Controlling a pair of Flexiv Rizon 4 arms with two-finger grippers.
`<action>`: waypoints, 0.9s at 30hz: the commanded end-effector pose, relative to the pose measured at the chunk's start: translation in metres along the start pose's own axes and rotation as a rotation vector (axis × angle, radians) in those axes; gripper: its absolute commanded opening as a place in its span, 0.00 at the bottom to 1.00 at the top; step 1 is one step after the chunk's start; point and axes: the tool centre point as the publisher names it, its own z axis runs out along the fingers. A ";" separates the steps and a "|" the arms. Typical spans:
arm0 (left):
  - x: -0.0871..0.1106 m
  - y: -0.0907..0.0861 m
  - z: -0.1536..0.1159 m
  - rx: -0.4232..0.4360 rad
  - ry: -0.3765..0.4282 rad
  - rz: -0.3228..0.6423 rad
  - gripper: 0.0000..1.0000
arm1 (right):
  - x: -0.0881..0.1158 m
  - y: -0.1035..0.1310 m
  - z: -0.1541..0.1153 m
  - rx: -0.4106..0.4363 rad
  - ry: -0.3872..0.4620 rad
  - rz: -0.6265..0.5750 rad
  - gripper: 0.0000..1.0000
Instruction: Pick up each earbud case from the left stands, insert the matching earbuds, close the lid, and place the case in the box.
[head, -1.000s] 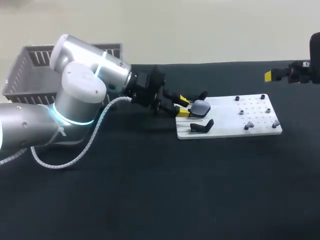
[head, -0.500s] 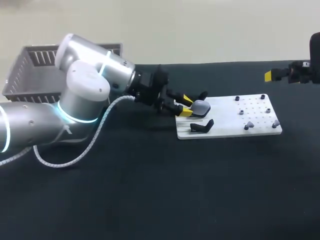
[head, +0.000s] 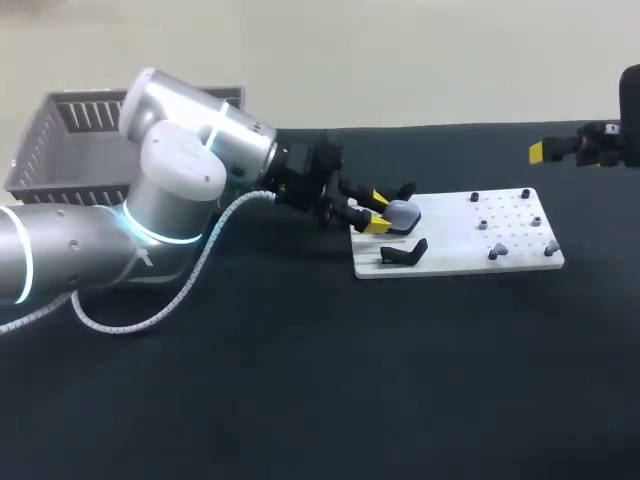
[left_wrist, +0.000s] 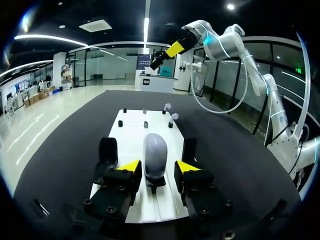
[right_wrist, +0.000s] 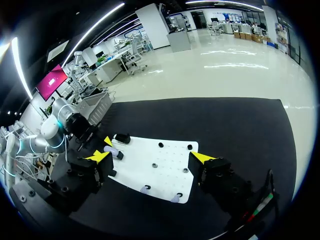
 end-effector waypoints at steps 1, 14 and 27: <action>0.001 0.004 0.003 0.006 0.000 -0.002 0.48 | 0.000 0.000 -0.001 0.002 0.000 0.000 1.00; 0.000 0.005 0.012 0.026 0.001 0.001 0.45 | 0.000 0.000 -0.001 0.002 0.000 0.000 1.00; -0.001 0.006 0.016 0.035 0.009 0.006 0.00 | 0.000 0.000 -0.001 0.002 0.000 0.000 1.00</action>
